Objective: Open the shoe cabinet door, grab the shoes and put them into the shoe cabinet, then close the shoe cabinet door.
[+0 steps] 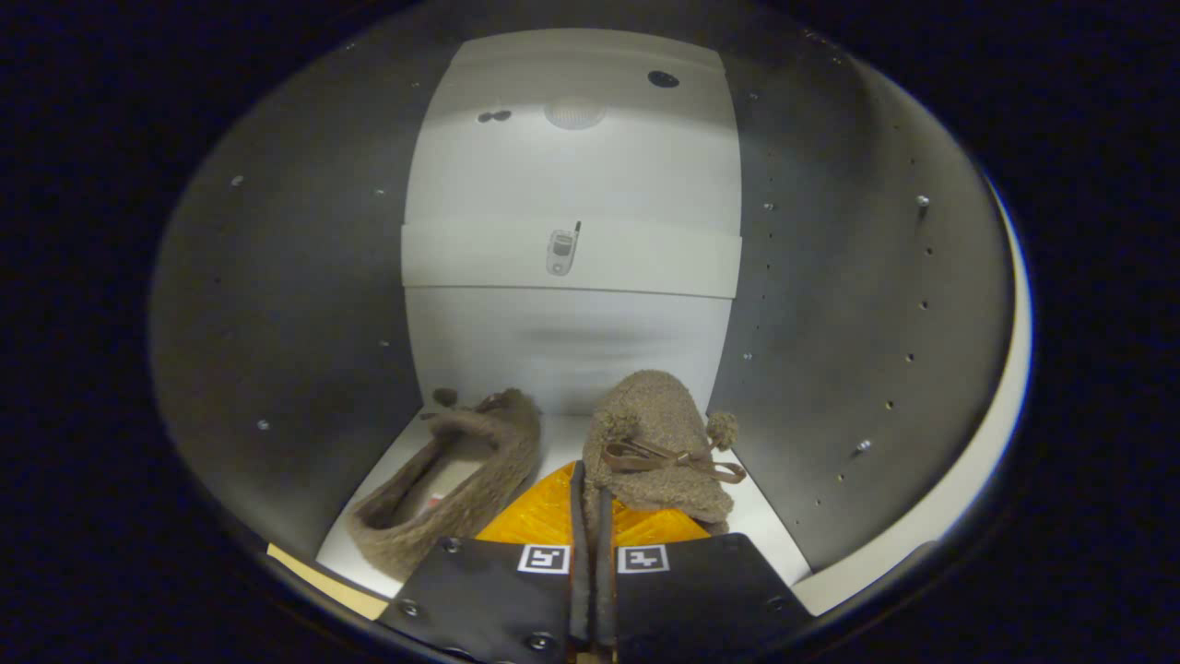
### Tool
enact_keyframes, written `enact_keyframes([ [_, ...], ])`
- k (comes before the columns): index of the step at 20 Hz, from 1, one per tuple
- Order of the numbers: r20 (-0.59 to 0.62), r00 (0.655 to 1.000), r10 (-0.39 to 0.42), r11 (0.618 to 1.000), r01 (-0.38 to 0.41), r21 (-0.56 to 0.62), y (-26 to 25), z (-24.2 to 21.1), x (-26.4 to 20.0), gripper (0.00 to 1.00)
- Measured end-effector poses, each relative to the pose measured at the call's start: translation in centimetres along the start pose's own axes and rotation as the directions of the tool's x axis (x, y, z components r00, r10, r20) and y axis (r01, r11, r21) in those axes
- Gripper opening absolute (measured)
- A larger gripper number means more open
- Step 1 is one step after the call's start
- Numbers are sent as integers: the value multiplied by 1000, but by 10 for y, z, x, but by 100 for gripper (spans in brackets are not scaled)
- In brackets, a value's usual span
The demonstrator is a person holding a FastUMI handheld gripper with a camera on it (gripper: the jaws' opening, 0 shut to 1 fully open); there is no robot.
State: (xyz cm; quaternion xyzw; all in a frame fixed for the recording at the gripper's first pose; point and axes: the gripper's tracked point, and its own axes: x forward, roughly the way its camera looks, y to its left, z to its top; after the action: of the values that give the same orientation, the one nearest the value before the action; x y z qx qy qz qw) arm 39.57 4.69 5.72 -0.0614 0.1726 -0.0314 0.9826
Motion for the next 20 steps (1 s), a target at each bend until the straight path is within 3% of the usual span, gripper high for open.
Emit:
enact_keyframes([
  [5, -55, 998, 13, 1000, -13, 3, 3, -15, 35, 5],
  [9, -41, 999, 32, 999, -32, -13, 9, -14, 43, 5],
  [13, -75, 996, 40, 998, -37, 41, 2, -18, 47, 9],
  [20, -124, 992, -23, 998, 30, 57, -4, -24, 42, 24],
])
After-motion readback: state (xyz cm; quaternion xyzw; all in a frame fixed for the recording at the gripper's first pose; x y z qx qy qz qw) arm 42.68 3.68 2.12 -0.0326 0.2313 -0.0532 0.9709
